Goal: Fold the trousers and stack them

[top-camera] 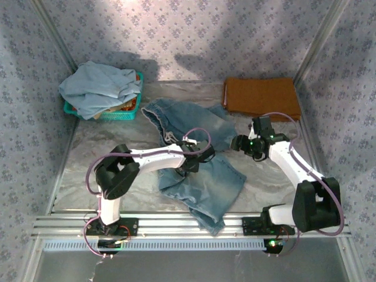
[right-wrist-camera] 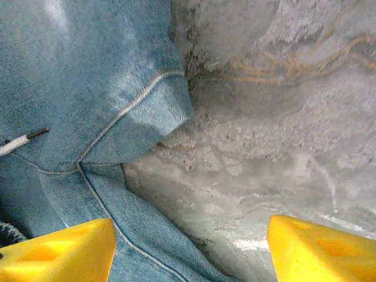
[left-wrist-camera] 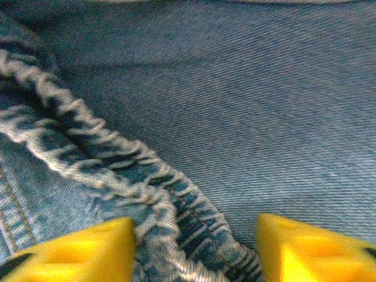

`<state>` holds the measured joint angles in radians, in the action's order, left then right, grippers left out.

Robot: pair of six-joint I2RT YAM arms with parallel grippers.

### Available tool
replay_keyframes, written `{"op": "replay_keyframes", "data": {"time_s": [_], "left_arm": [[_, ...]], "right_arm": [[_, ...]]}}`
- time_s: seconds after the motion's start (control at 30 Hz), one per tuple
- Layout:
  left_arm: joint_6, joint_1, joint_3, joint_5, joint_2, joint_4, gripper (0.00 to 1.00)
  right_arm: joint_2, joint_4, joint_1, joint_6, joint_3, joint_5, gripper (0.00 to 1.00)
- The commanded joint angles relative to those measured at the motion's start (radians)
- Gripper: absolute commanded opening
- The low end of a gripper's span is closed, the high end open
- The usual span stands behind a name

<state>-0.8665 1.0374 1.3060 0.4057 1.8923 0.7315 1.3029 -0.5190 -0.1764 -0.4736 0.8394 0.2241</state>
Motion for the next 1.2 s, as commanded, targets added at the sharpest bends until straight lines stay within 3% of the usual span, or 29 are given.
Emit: {"op": "replay_keyframes", "data": {"time_s": [0.0,0.07,0.1,0.2,0.33,0.47,0.5,0.57,0.6,0.63,0.73,0.83,1.0,1.07,1.17], "left_arm": [[-0.005,0.008,-0.021,0.051,-0.033,0.057,0.28],[-0.014,0.009,-0.043,0.081,-0.077,0.072,0.05],[-0.015,0.009,-0.049,0.095,-0.101,0.087,0.0],[-0.053,0.009,-0.083,0.166,-0.225,0.152,0.0],[-0.22,-0.006,-0.216,0.3,-0.479,0.29,0.0],[-0.425,-0.044,-0.42,0.308,-0.807,0.391,0.0],[-0.469,-0.061,-0.467,0.303,-0.901,0.415,0.17],[-0.514,-0.094,-0.532,0.313,-1.08,0.469,0.37],[-0.52,-0.12,-0.552,0.318,-1.172,0.495,0.65],[-0.512,-0.15,-0.561,0.319,-1.241,0.514,0.78],[-0.41,-0.253,-0.547,0.305,-1.393,0.521,0.83],[-0.281,-0.331,-0.521,0.204,-1.371,0.427,0.81],[-0.15,-0.327,-0.522,0.023,-1.067,0.181,0.78],[-0.134,-0.317,-0.524,0.013,-0.949,0.118,0.83],[-0.115,-0.333,-0.542,0.047,-0.811,0.057,0.99]], "right_arm": [[-0.039,0.012,-0.041,-0.042,-0.06,0.031,0.71],[-0.056,0.026,-0.07,-0.057,-0.113,0.012,0.72],[-0.061,0.036,-0.079,-0.067,-0.135,0.008,0.73],[-0.054,0.082,-0.106,-0.094,-0.195,0.008,0.74],[-0.02,0.11,-0.15,-0.106,-0.196,-0.003,0.73],[-0.023,0.098,-0.177,-0.101,-0.169,-0.02,0.73],[-0.025,0.091,-0.18,-0.097,-0.163,-0.018,0.73],[-0.031,0.077,-0.183,-0.091,-0.152,-0.02,0.73],[-0.038,0.065,-0.182,-0.087,-0.149,-0.024,0.74],[-0.047,0.054,-0.181,-0.081,-0.147,-0.031,0.74],[-0.093,0.009,-0.17,-0.074,-0.158,-0.059,0.77],[-0.142,-0.035,-0.152,-0.081,-0.18,-0.072,0.8],[-0.209,-0.078,-0.112,-0.122,-0.248,-0.086,0.82],[-0.226,-0.107,-0.097,-0.132,-0.276,-0.07,0.81],[-0.222,-0.086,-0.092,-0.147,-0.319,-0.014,0.8]]}}
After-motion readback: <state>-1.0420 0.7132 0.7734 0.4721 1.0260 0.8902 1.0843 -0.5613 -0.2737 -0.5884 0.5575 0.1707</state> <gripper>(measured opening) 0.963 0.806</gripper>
